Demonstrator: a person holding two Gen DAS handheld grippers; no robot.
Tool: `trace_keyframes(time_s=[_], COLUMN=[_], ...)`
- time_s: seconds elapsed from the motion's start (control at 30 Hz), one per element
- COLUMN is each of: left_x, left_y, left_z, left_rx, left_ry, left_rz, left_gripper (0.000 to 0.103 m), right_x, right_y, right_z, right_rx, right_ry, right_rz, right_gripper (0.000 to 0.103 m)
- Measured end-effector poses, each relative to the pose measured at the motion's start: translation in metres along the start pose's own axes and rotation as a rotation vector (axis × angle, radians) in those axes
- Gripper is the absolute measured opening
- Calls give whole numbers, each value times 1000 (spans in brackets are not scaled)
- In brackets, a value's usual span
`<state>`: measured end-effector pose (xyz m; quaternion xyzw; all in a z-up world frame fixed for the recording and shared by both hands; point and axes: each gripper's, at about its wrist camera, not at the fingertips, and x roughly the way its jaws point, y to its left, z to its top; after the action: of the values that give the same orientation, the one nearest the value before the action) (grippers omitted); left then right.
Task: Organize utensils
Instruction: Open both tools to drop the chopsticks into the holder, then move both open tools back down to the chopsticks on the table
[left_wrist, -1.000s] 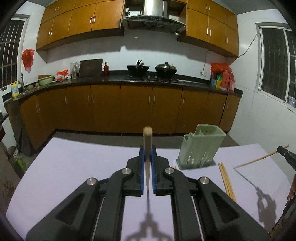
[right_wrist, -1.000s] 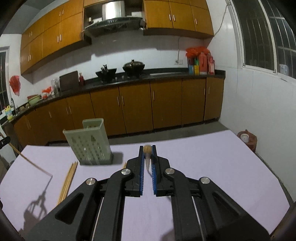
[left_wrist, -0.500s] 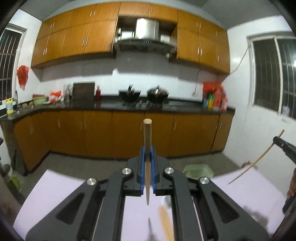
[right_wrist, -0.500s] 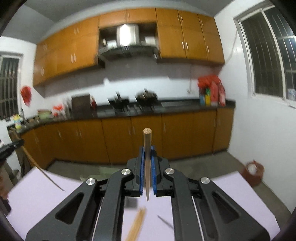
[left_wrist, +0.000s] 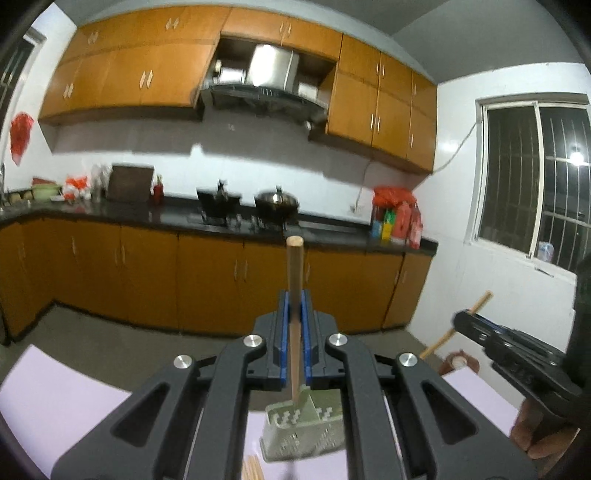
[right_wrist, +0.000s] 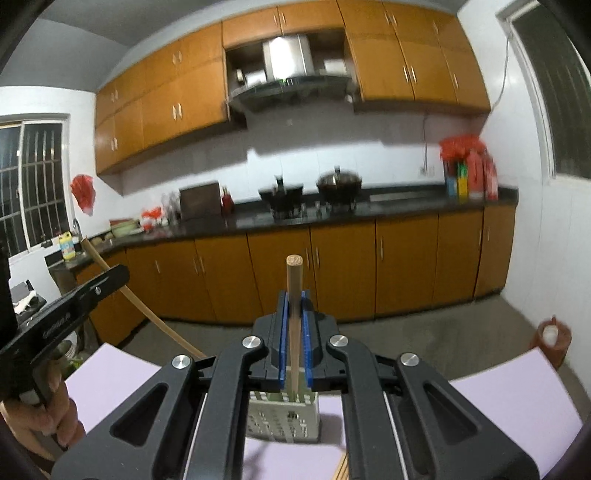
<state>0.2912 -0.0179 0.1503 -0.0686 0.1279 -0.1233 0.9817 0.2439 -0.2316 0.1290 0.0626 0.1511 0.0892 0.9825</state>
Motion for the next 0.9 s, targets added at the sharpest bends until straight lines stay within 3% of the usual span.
trace_keyframes(time_s=[0.27,0.37,0.53,0.7,0.8,0.9], left_x=[35,33,17,-23,-45,-60], left_y=[10,15,17,31,39,51], left_z=[-37,-38,-33,-27,-36,-62], left_rx=[-28,-30,-40,-67,-72,-58], left_ry=[113,107,78,28,35,91], left_rz=[4,6,10,25,64,127], left_gripper=[9,19,27,33,34,35], right_x=[19,13,-5,-45,-61,-54], right_y=[-2,-4,-5,-18,-36,-49], right_z=[-19,-17,-8,-9,-38,-81], right_rx=[26,30,34,40,58,74], right_ry=[87,75,35,-13,39,161], right_rz=[-5,-13,-21,-67,-122,-143], right_gripper=[11,32,33,33,33,33])
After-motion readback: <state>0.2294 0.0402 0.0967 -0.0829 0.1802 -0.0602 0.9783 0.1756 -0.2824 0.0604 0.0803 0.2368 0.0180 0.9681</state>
